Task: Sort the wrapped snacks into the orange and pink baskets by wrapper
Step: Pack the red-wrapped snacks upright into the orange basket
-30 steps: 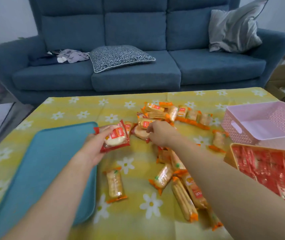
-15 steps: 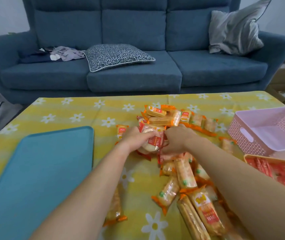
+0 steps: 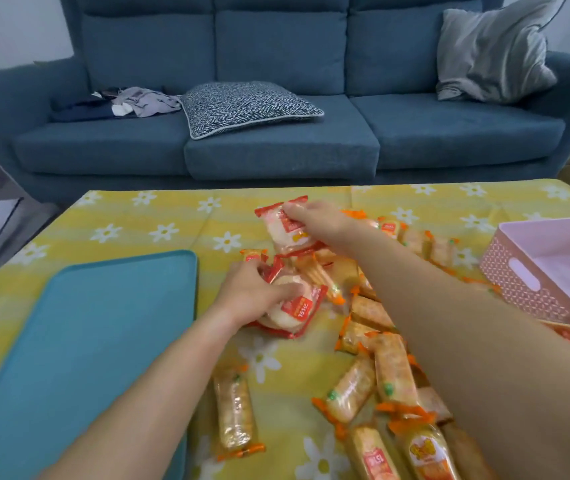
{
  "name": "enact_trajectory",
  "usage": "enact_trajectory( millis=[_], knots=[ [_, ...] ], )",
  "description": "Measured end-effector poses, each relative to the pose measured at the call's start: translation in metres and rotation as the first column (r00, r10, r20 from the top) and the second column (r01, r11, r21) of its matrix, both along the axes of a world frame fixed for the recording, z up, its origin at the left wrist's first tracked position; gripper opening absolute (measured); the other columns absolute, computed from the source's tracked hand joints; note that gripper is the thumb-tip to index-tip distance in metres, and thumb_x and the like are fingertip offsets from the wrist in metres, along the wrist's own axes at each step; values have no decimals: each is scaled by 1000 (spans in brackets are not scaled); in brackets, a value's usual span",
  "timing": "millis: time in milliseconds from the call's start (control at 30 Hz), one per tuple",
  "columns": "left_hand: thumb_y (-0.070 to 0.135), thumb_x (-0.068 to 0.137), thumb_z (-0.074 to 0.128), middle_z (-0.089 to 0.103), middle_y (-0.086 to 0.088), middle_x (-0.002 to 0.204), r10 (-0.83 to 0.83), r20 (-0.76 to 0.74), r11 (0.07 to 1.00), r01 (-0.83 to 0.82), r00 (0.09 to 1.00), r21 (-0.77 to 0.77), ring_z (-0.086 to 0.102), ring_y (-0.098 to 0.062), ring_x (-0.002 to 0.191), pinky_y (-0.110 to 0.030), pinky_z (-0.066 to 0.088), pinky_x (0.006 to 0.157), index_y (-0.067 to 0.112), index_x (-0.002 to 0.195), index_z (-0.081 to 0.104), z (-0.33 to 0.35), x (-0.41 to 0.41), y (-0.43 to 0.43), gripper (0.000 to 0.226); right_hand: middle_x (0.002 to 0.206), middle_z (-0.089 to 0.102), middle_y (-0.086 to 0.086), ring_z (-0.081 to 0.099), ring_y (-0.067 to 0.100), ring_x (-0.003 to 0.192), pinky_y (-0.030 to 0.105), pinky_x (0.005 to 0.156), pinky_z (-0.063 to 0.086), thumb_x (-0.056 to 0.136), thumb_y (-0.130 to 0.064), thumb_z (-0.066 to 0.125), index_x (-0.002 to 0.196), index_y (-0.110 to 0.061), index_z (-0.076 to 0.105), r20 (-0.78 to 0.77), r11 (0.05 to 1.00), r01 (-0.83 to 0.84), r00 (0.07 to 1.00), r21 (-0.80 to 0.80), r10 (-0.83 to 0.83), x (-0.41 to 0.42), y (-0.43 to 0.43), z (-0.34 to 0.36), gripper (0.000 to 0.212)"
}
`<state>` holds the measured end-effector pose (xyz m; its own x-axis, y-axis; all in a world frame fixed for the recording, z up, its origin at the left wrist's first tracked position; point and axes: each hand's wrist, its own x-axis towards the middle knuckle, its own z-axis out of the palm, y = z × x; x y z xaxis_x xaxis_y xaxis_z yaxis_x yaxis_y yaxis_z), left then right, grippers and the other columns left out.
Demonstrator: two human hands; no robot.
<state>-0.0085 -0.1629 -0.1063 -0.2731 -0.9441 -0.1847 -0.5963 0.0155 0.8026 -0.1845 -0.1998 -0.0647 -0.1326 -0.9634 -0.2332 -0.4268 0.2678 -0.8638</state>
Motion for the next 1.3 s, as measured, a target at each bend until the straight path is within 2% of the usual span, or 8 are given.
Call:
enact_trajectory(
  millis=[200,300,400,633,867,1000,1100,1300],
  knots=[
    [47,60,90,77,4,85,226,-240,969,-191,944,158,73,-14,80,-29,57,73,20,92,73,4,26,-21,45,103,62,15,56,31,103,33,84,42,104,-47,40,87,-12,60,-445,994,35,896,107,17,-3,-3,-22,43],
    [33,77,85,78,0,86,332,-406,931,-228,851,284,74,-18,84,-35,59,81,19,93,70,7,28,-25,26,134,59,18,48,36,130,39,104,42,103,-51,39,123,-8,64,-548,979,27,832,200,89,-3,2,-22,54],
    [33,76,86,79,-4,95,391,-505,907,-228,770,354,75,-25,91,-41,59,88,19,105,69,8,27,-26,36,115,66,15,61,35,110,39,88,47,87,-68,56,101,-13,64,-565,974,55,821,219,81,-7,1,-35,57],
    [30,79,84,76,-11,106,480,-611,855,-179,629,487,76,-32,90,-44,61,71,19,124,60,12,18,-21,52,74,58,4,55,20,64,32,55,41,82,-52,75,78,-15,53,-366,990,99,929,102,-55,-7,15,-38,44],
    [35,79,84,70,-9,117,470,-673,880,-245,572,406,75,-31,95,-53,62,80,26,133,45,45,7,7,67,110,59,0,62,19,98,29,73,50,83,-39,79,132,-17,43,-34,911,333,936,-245,-351,-14,57,-4,64],
    [39,81,81,74,-9,116,391,-714,909,-119,580,400,76,-27,94,-44,63,74,25,132,55,69,-16,52,59,103,74,-1,72,20,94,47,88,59,74,-54,71,121,-18,61,250,838,523,842,-158,-478,-29,114,21,60],
    [37,86,75,77,-8,106,350,-750,895,34,561,444,76,-23,87,-33,60,62,23,112,72,82,-51,101,30,111,73,1,70,24,103,51,93,55,64,-65,58,123,-21,59,274,802,578,804,-153,-527,-46,176,35,74],
    [40,84,76,76,-11,110,205,-738,880,209,643,426,74,-30,98,-37,60,72,19,122,70,96,-150,192,44,122,64,6,63,29,111,54,97,51,76,-55,52,131,-19,46,243,677,720,691,-150,-681,-114,297,64,66]
  ],
)
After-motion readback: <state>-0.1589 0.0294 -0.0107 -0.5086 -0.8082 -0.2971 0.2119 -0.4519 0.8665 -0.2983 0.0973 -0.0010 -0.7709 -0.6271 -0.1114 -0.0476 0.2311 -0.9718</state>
